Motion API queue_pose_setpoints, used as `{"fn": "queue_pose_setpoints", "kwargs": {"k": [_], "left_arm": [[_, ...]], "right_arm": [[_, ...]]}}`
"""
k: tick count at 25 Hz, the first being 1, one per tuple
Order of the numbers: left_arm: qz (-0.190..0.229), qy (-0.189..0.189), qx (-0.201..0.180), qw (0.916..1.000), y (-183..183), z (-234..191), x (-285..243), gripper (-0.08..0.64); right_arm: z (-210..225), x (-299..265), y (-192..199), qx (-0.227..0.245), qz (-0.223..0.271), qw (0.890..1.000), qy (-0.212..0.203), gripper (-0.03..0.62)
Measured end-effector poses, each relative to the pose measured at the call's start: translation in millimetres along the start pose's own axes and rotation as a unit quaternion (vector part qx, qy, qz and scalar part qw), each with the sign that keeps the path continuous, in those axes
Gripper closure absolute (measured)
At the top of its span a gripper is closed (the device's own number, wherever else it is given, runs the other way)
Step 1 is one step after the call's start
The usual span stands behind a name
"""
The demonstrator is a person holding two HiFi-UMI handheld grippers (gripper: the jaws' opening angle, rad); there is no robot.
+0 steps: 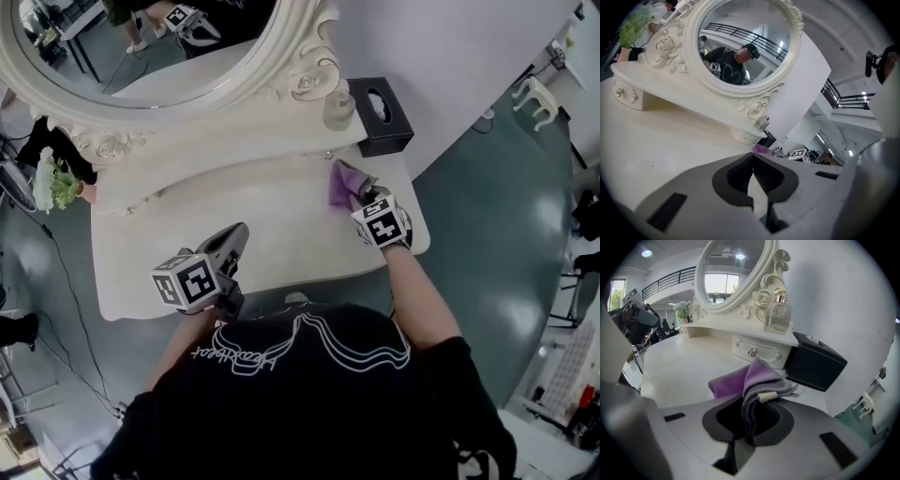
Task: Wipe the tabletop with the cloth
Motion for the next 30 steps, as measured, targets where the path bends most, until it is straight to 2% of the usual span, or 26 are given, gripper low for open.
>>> {"fn": "queue_pose_setpoints", "kwargs": {"k": [16, 25, 30], "left_arm": [[-0.015, 0.010, -0.023, 0.9996, -1.5, 24.1, -14.8, 0.556], [-0.018, 0.019, -0.023, 0.9994, 1.0, 24.9, -15.3, 0.556], [-0.009, 0.019, -0.021, 0.9995, -2.2, 21.4, 3.0, 0.556]], "right_arm": [[63.8, 28.2, 45.4, -0.038, -0.021, 0.997, 0.059, 0.543], [87.0, 43.3, 66.8, -0.050, -0.042, 0.991, 0.120, 0.543], [85.6, 56.1, 69.0, -0.044, -0.053, 0.989, 0.134, 0.543]]}}
Point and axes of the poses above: the fingertips, and each gripper's own axes: x backward along the fingers, z to its right, y out of its underside, the point moved 4 cm from there along x, backward along the fingers, and after that the axes turned 3 degrees about x, right-handed, at the moved point
